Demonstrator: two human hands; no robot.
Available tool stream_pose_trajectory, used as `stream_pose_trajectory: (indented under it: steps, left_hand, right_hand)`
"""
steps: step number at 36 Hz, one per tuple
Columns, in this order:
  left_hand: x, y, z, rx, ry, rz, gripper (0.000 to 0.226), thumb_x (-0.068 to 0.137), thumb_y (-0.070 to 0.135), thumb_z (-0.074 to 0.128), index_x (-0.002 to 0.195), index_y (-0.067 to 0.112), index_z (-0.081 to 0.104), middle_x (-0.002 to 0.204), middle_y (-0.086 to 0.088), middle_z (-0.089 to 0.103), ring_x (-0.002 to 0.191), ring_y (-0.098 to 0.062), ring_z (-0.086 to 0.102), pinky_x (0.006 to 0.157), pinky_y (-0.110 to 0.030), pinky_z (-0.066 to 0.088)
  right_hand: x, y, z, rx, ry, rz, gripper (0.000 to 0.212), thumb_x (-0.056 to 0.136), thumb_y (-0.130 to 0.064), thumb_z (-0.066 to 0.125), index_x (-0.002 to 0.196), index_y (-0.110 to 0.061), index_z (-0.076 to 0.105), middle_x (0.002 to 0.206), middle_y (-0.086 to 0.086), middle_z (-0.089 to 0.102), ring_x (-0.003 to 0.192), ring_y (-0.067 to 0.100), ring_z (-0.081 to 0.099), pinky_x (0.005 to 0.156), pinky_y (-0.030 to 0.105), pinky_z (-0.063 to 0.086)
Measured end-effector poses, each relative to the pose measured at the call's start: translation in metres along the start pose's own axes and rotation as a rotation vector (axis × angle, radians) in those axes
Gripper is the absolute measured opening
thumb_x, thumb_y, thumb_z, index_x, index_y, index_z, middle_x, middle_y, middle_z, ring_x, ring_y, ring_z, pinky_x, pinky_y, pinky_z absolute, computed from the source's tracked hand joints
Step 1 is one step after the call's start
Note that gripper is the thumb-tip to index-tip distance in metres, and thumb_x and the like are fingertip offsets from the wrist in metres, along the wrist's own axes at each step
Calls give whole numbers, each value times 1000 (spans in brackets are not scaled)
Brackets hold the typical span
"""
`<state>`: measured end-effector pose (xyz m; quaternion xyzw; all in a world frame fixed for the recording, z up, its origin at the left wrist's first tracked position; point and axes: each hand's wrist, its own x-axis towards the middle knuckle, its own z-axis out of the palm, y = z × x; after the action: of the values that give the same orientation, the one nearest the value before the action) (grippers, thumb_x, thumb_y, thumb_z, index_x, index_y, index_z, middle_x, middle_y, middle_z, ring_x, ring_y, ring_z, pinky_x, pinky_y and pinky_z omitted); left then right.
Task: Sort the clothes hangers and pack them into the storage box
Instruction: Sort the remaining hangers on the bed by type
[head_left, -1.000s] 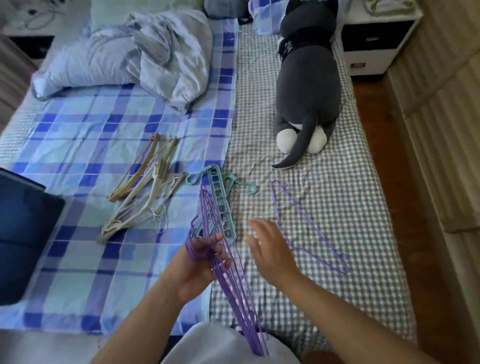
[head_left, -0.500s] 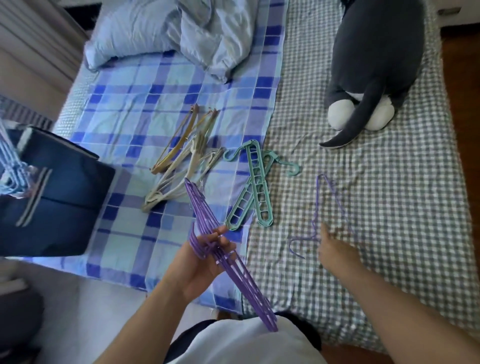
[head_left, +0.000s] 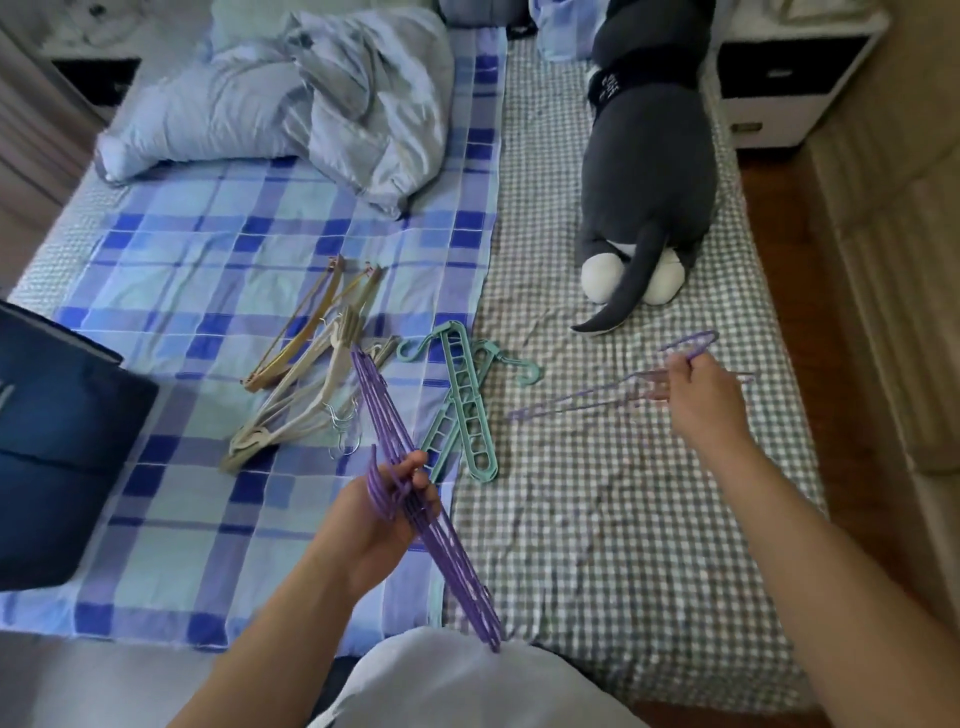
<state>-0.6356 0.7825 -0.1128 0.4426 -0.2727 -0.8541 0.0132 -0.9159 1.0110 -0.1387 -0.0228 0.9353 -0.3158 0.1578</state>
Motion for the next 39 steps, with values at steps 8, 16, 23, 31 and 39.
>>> stream_pose_trajectory:
  steps: [8, 16, 23, 31, 39]
  left_hand:
    - [8, 13, -24, 8, -103, -40, 12, 99, 9, 49, 100, 8, 61, 81, -6, 60, 74, -25, 64, 75, -37, 52]
    - [-8, 37, -32, -10, -234, -116, 24, 103, 5, 43, 119, -4, 60, 120, -22, 70, 100, -36, 72, 94, -46, 52]
    - [-37, 70, -62, 37, -465, -169, 27, 99, 5, 44, 121, 0, 57, 113, -18, 56, 99, -29, 58, 94, -43, 44]
    - [-45, 104, -111, 60, -432, -237, 38, 101, 6, 37, 98, -2, 73, 116, -23, 65, 114, -35, 59, 99, -46, 50]
    - [-45, 106, -118, -11, -351, -372, 41, 108, 12, 32, 124, -13, 60, 122, -26, 67, 102, -37, 72, 67, -47, 62]
  right_hand:
    - [-45, -1, -17, -385, 51, -389, 37, 102, -39, 50, 81, -13, 66, 89, -3, 49, 77, 13, 51, 69, 32, 42]
    - [-162, -68, 56, 231, 188, -430, 37, 102, -41, 46, 101, -15, 72, 99, -16, 57, 78, 11, 65, 65, 40, 58]
    - [-254, -159, 145, -97, 168, -798, 17, 96, -21, 54, 100, -15, 70, 86, -1, 64, 78, 18, 57, 69, 35, 52]
    - [-306, -190, 177, -39, -199, -516, 48, 97, -12, 48, 144, -22, 46, 137, -11, 48, 127, 4, 37, 112, 19, 28]
    - [-346, -183, 192, 226, -195, -236, 71, 90, -33, 69, 140, -57, 24, 128, -32, 44, 114, -8, 52, 96, 19, 48]
